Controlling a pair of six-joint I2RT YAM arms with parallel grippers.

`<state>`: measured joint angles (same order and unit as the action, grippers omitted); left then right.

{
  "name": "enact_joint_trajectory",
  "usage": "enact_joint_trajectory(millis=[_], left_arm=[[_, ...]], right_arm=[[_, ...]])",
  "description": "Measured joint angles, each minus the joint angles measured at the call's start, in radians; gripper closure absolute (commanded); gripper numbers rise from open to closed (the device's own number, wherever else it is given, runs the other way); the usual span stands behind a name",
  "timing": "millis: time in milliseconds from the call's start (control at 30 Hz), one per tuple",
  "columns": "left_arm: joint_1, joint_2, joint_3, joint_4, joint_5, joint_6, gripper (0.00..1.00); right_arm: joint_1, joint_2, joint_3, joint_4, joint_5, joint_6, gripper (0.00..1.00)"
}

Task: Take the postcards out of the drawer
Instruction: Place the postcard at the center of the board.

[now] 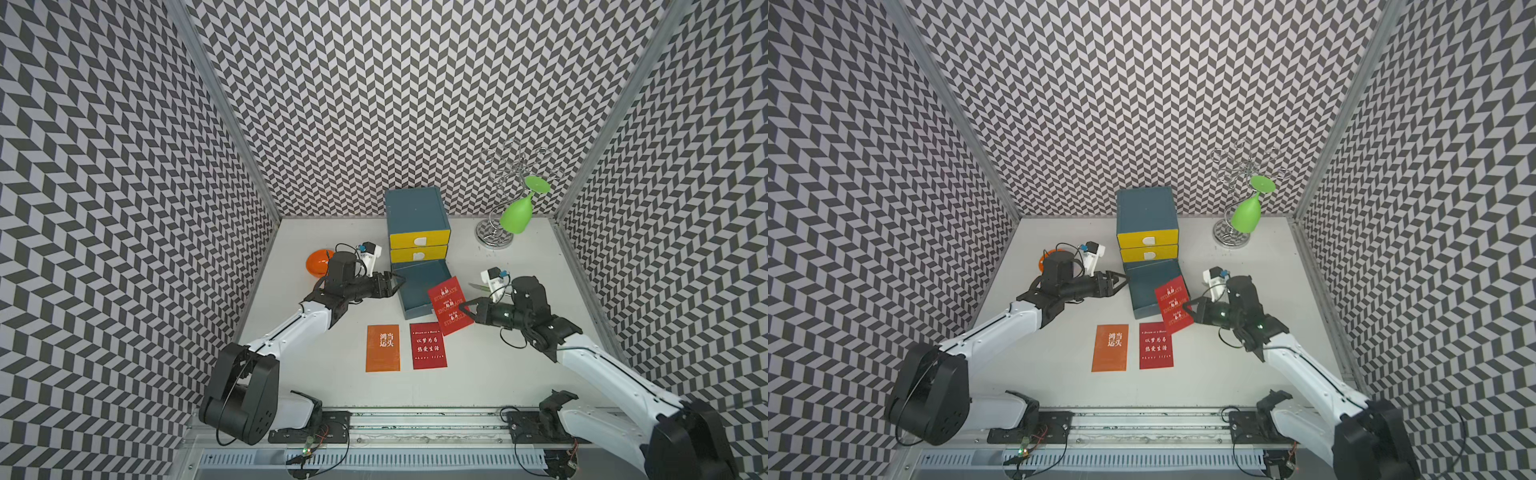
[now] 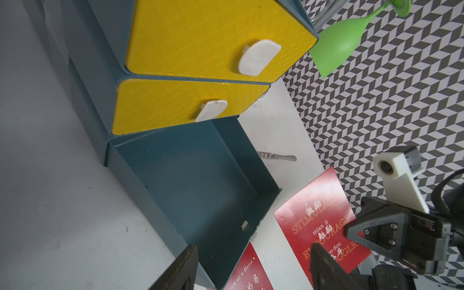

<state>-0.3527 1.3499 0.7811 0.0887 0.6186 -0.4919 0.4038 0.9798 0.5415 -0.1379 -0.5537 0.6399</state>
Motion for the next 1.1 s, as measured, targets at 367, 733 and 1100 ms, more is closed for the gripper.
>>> enact_joint_trajectory(millis=[367, 733, 1100], left_arm=[[0.000, -0.065, -0.067, 0.088, 0.003, -0.031, 0.27], [0.000, -0.083, -0.105, 0.106, -0.004, -0.048, 0.27], [0.000, -0.082, -0.105, 0.106, -0.004, -0.048, 0.27]], right_arm=[[-0.001, -0.266, -0.245, -0.102, 0.055, 0.074, 1.00], [-0.001, -0.221, -0.307, -0.119, 0.126, 0.085, 0.99], [-0.001, -0.244, -0.390, -0.069, 0.201, 0.146, 0.96]])
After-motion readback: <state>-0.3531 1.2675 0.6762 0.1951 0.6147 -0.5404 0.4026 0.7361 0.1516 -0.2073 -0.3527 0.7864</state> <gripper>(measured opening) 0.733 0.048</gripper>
